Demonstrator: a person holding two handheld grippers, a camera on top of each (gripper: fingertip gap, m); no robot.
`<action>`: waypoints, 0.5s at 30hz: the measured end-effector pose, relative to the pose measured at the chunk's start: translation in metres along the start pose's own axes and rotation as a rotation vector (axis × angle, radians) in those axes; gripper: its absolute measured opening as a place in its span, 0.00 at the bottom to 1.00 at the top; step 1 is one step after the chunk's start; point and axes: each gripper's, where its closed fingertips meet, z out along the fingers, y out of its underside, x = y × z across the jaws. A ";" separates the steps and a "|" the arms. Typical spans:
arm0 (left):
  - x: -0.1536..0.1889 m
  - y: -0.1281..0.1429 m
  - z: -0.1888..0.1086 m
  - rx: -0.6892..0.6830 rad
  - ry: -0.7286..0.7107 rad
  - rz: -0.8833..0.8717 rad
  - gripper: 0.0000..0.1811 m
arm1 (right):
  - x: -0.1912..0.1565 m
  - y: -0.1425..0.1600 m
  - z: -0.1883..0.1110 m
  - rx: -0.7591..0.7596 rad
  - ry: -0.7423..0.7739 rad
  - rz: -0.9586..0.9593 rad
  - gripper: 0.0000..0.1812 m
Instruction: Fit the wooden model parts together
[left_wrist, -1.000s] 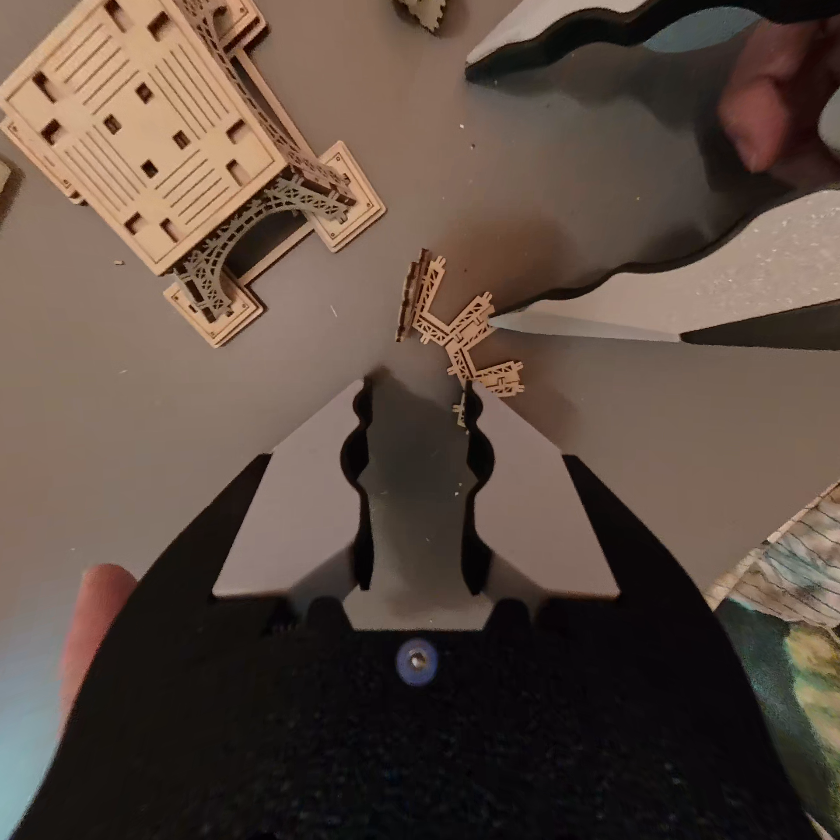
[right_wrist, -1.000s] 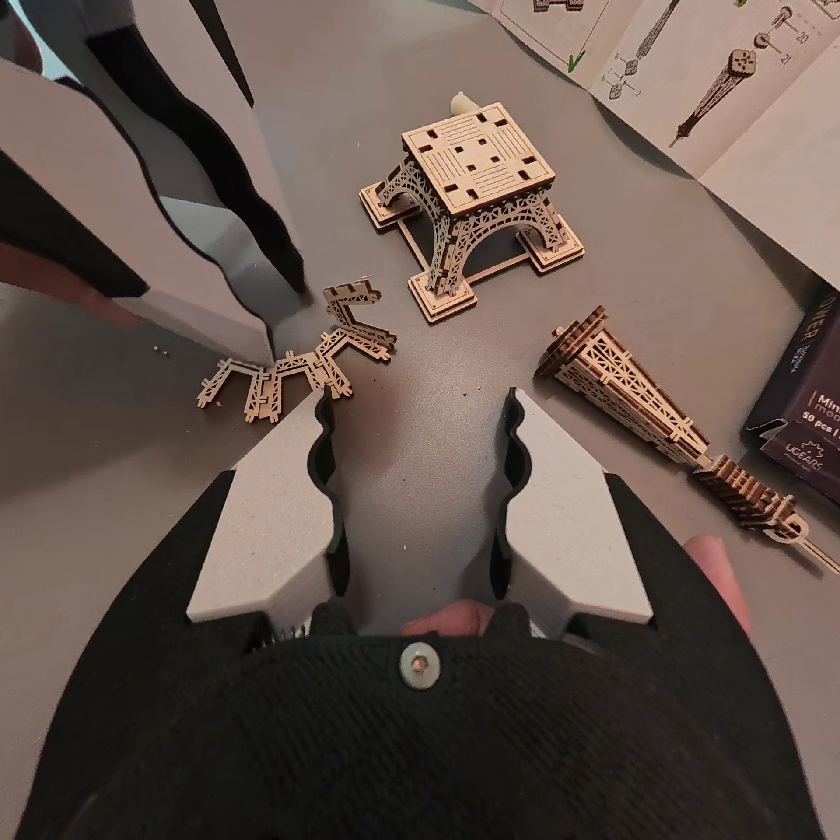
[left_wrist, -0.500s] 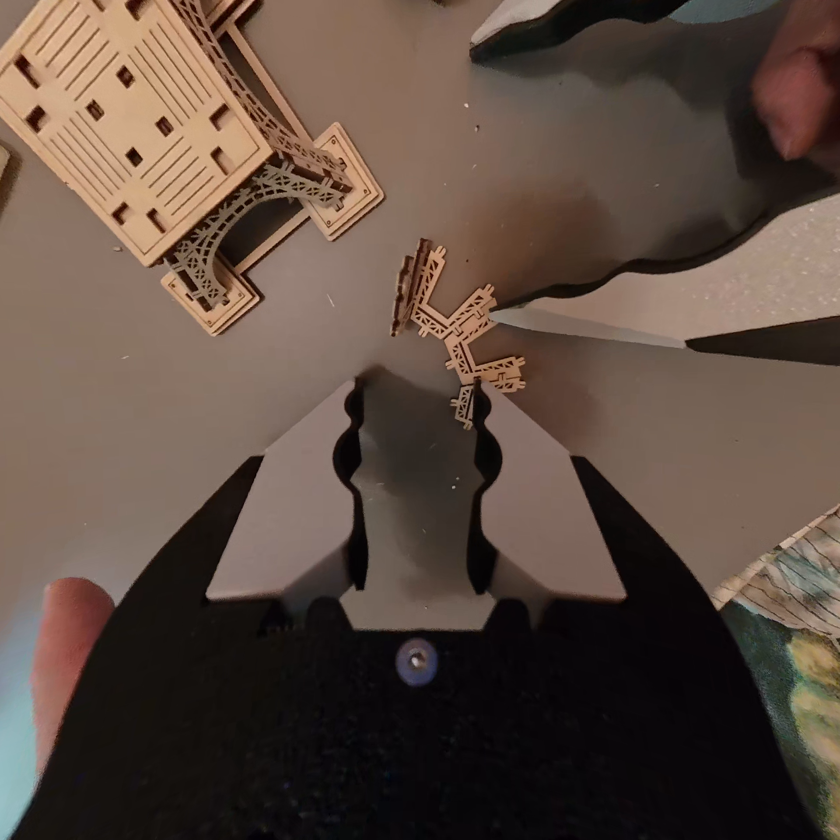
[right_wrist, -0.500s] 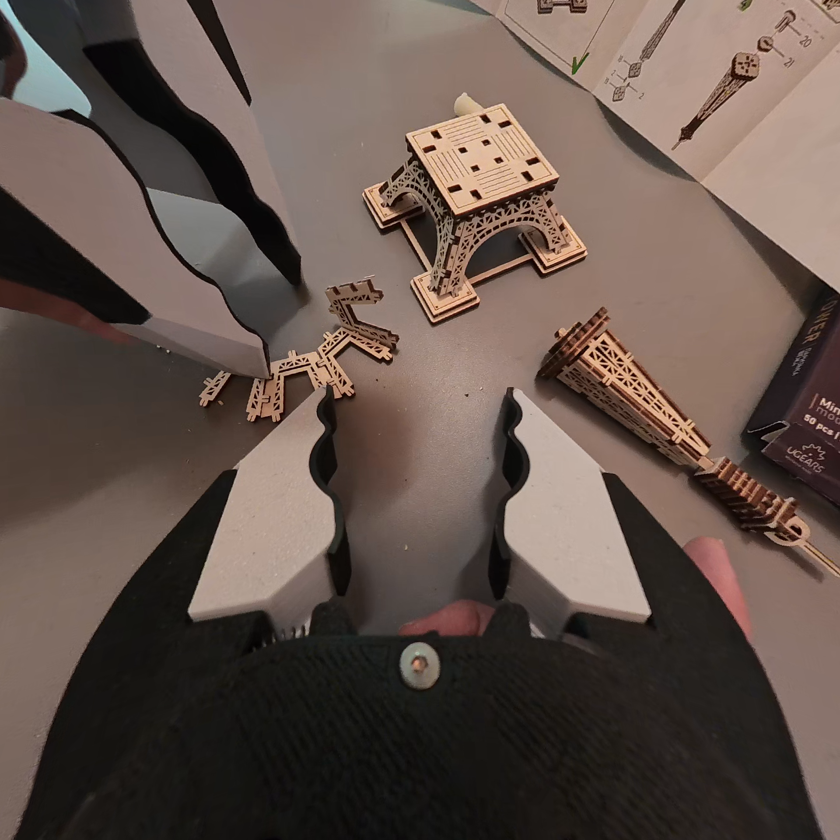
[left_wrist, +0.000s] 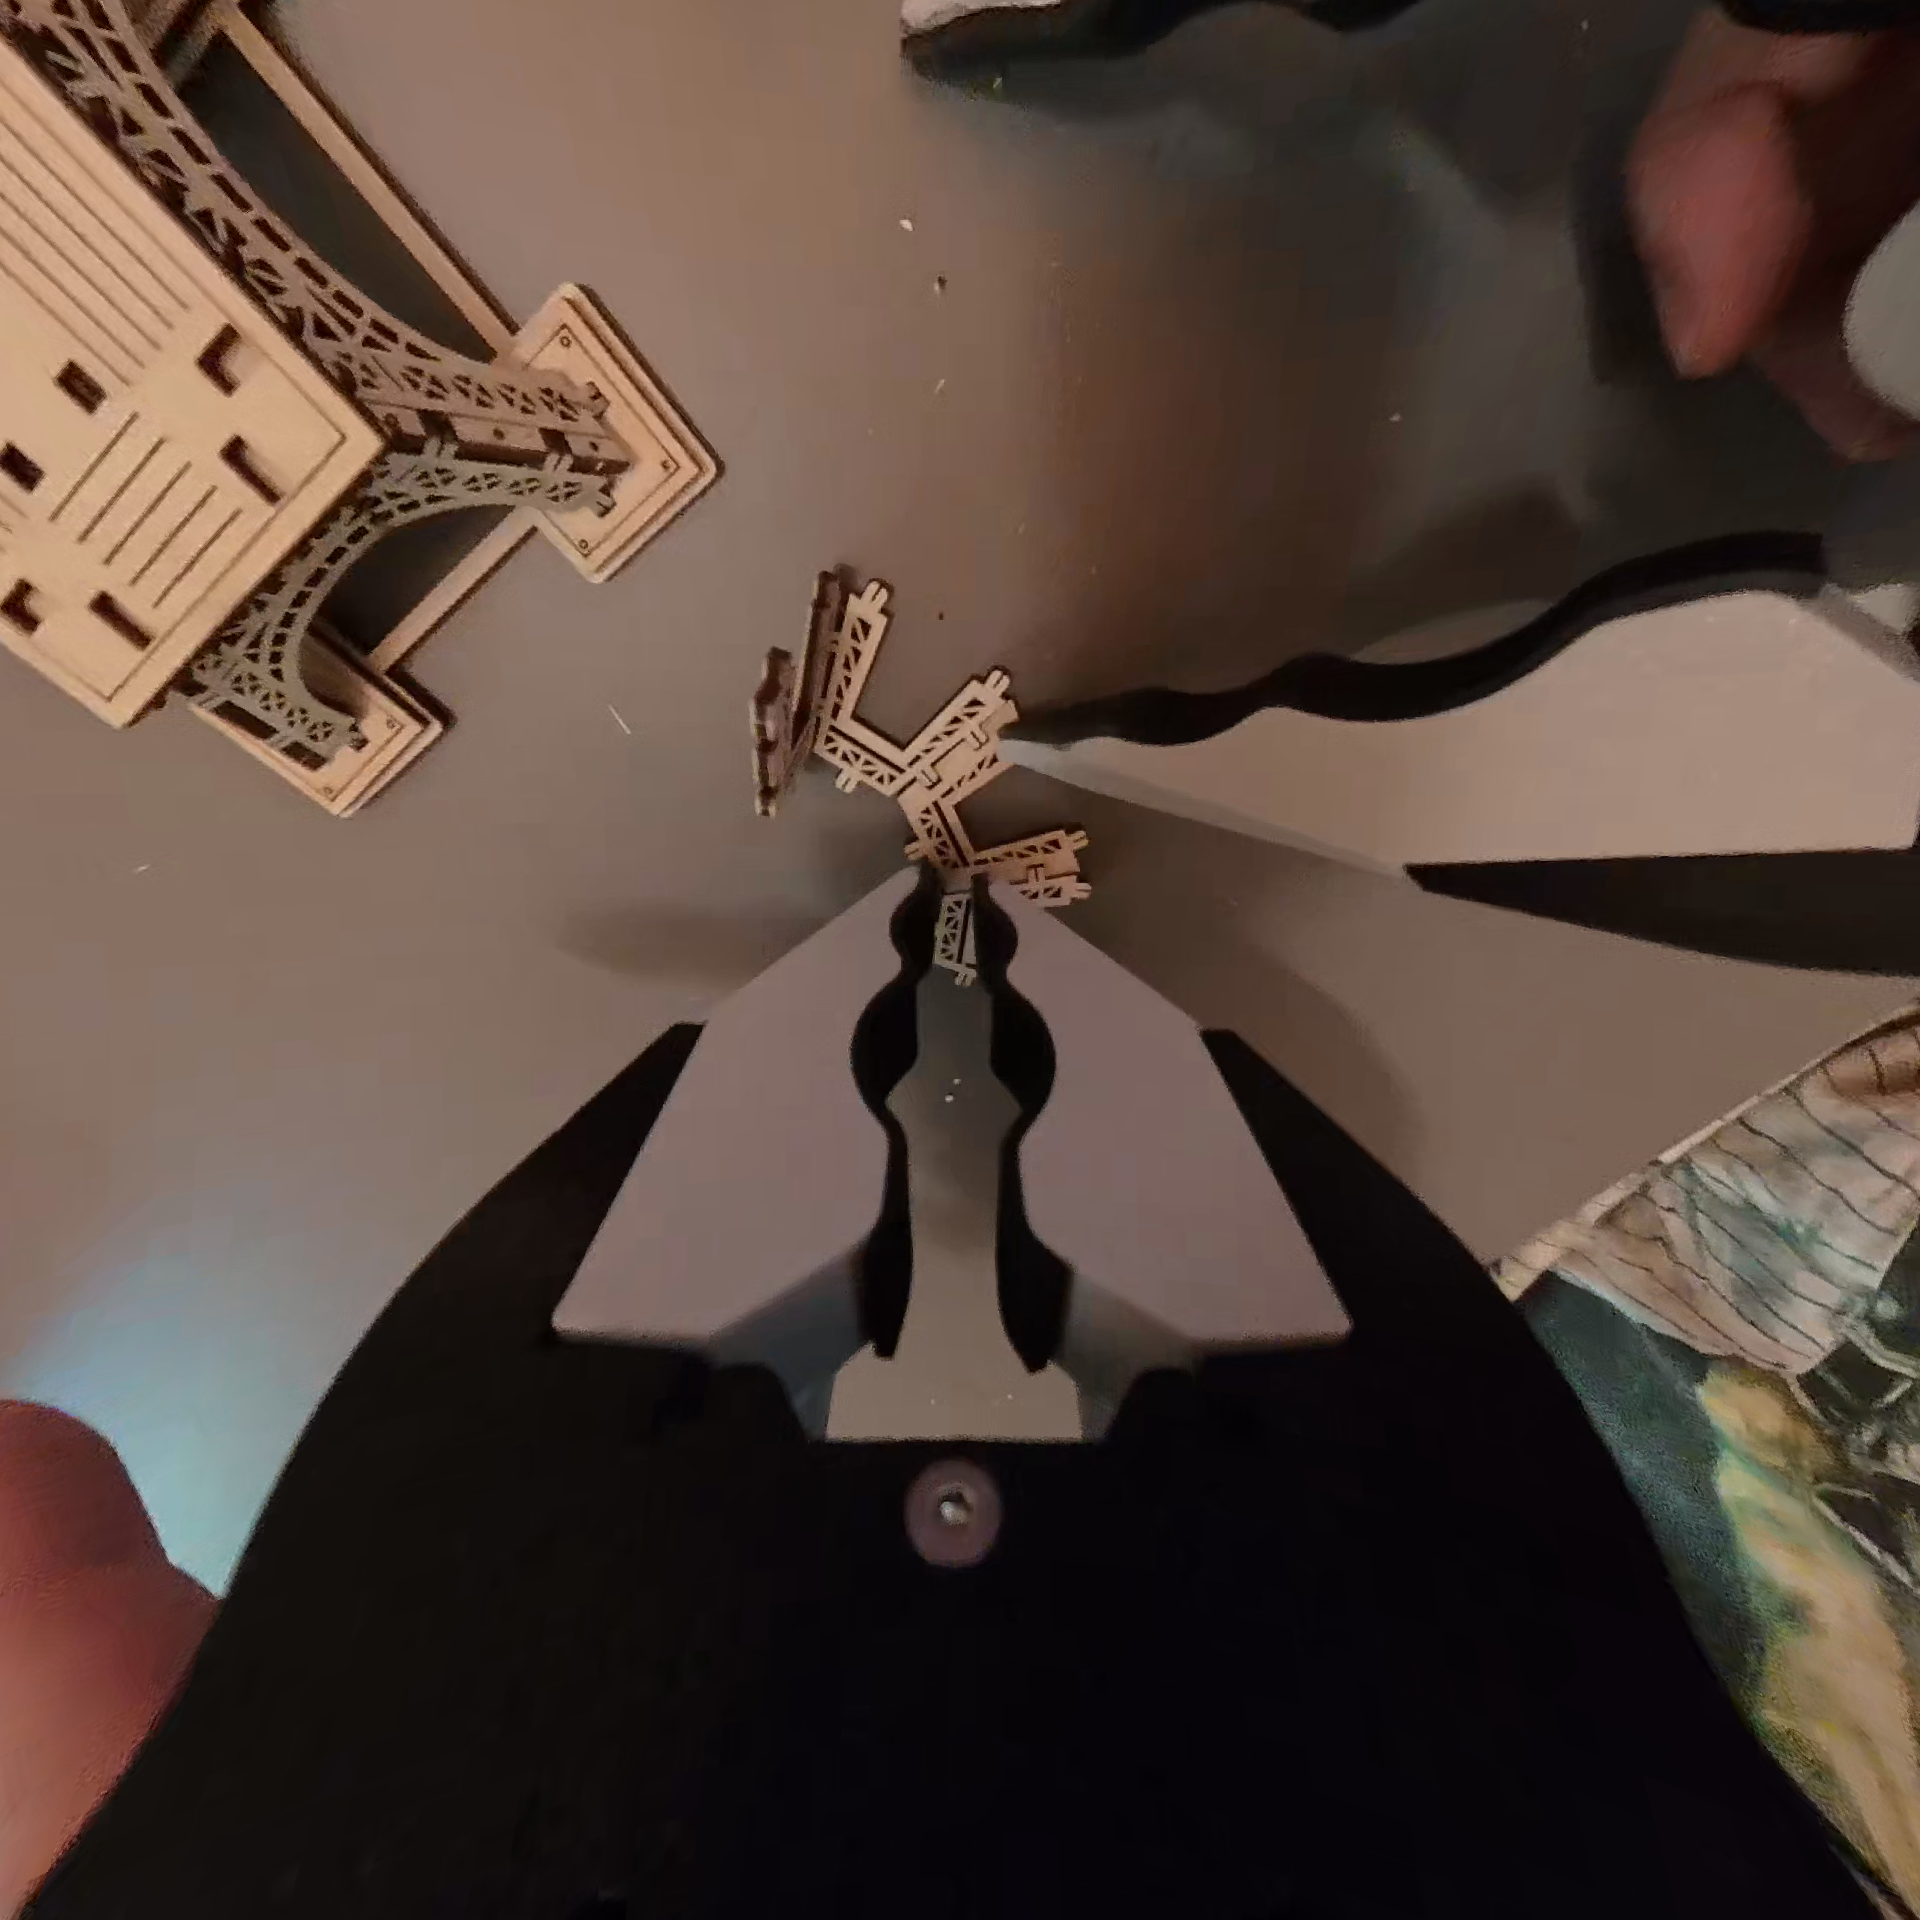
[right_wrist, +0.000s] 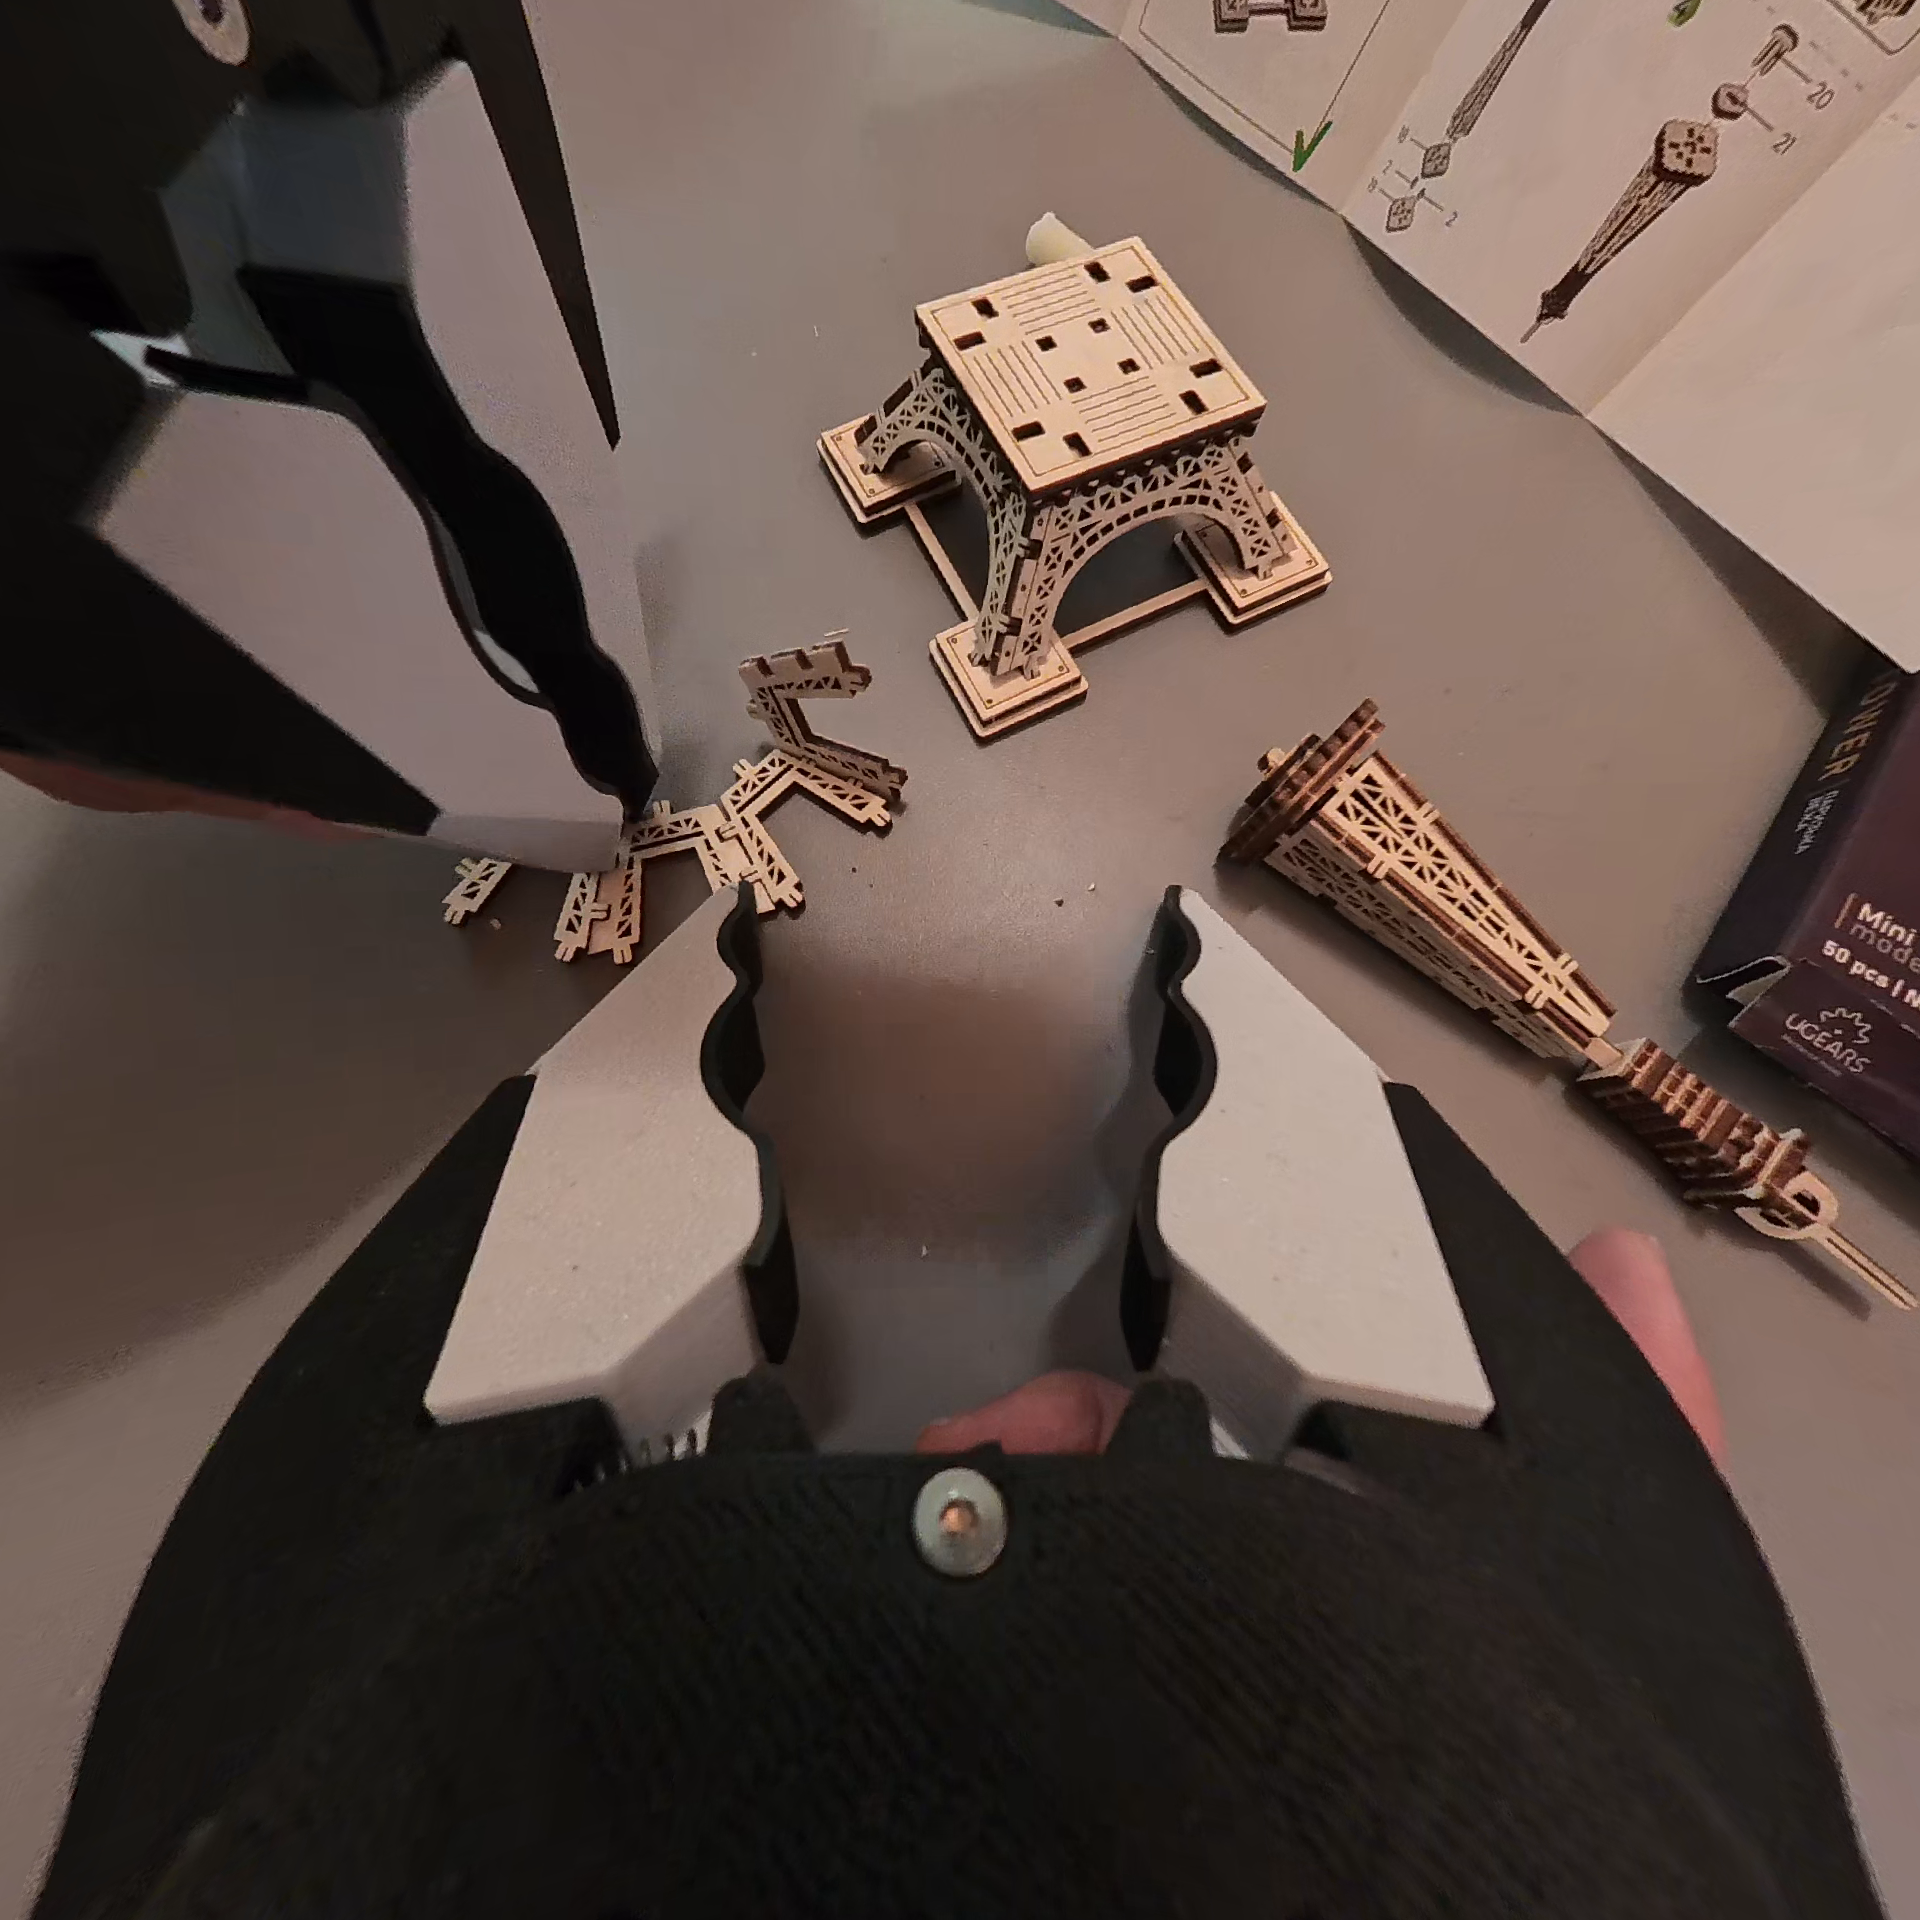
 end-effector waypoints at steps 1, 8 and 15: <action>-0.001 0.001 0.000 0.019 0.012 0.004 0.03 | 0.000 0.000 0.000 0.000 0.000 -0.002 0.41; -0.007 -0.004 -0.019 0.361 0.170 -0.084 0.30 | -0.001 0.000 0.000 -0.002 -0.013 0.000 0.42; -0.029 0.012 -0.024 0.398 -0.056 -0.050 0.38 | -0.003 0.002 -0.002 -0.004 -0.024 -0.010 0.52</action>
